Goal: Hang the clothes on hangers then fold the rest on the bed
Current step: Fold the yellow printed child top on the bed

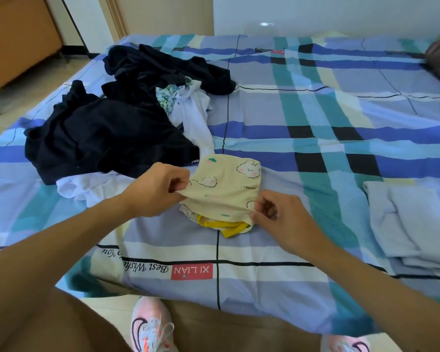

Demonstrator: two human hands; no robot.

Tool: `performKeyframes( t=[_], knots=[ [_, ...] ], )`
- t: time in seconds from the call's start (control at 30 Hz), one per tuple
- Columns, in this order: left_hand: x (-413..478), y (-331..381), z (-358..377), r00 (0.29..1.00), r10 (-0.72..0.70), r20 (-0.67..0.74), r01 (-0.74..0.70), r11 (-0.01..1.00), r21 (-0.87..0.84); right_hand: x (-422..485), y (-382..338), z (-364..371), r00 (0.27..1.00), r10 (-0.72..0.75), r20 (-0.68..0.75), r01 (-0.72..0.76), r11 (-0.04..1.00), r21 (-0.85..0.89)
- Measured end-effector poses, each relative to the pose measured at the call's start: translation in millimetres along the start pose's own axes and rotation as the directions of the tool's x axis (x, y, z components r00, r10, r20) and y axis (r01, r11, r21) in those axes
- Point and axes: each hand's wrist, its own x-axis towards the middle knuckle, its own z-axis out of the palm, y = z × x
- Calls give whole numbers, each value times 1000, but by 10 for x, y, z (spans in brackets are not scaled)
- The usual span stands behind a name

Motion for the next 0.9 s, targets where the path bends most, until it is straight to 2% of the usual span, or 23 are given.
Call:
performKeyframes(
  t=[0.07, 0.13, 0.2, 0.23, 0.3, 0.37, 0.43, 0.5, 0.57, 0.63, 0.7, 0.77, 0.83, 0.9],
  knots=[
    [-42, -11, -35, 998, 62, -32, -59, 995, 76, -56, -28, -36, 987, -160, -22, 155, 977, -149],
    [-93, -59, -55, 996, 60, 61, -77, 939, 335, -120, -63, -44, 950, -308, 60, 311, 897, -316],
    [-164, -64, -29, 958, -109, 264, -60, 828, 558, -168, -81, -17, 932, -315, 177, 361, 847, -390],
    [-195, -56, -17, 916, -184, 357, -61, 814, 578, -182, -90, -7, 937, -285, 201, 343, 860, -378],
    [-188, 34, -52, 860, -237, 452, -20, 869, 494, -167, -100, -13, 966, -210, 150, 244, 934, -262],
    [-95, 85, -71, 920, -211, 330, 97, 939, 330, -83, -104, -22, 994, -112, -5, 110, 986, -125],
    [49, 99, -24, 960, -229, 162, 193, 959, 208, 54, -73, -17, 993, 78, -86, -81, 996, -34],
    [160, 105, 108, 932, -334, 142, 309, 935, 176, 163, -38, 14, 956, 294, 16, -293, 947, 131],
    [221, 135, 245, 894, -412, 173, 387, 908, 159, 226, -37, 61, 911, 389, 134, -411, 838, 359],
    [283, 225, 298, 882, -434, 186, 434, 900, 44, 258, -70, 73, 881, 427, 205, -468, 713, 522],
    [316, 298, 281, 869, -451, 206, 483, 862, -150, 283, -143, 122, 863, 414, 289, -500, 622, 602],
    [341, 366, 243, 853, -456, 254, 521, 766, -376, 282, -200, 157, 865, 389, 316, -500, 625, 599],
    [347, 463, 222, 859, -434, 270, 510, 685, -520, 271, -225, 113, 884, 383, 266, -465, 667, 582],
    [356, 609, 251, 889, -398, 226, 453, 696, -558, 246, -239, -80, 900, 386, 203, -427, 690, 585]
  ],
)
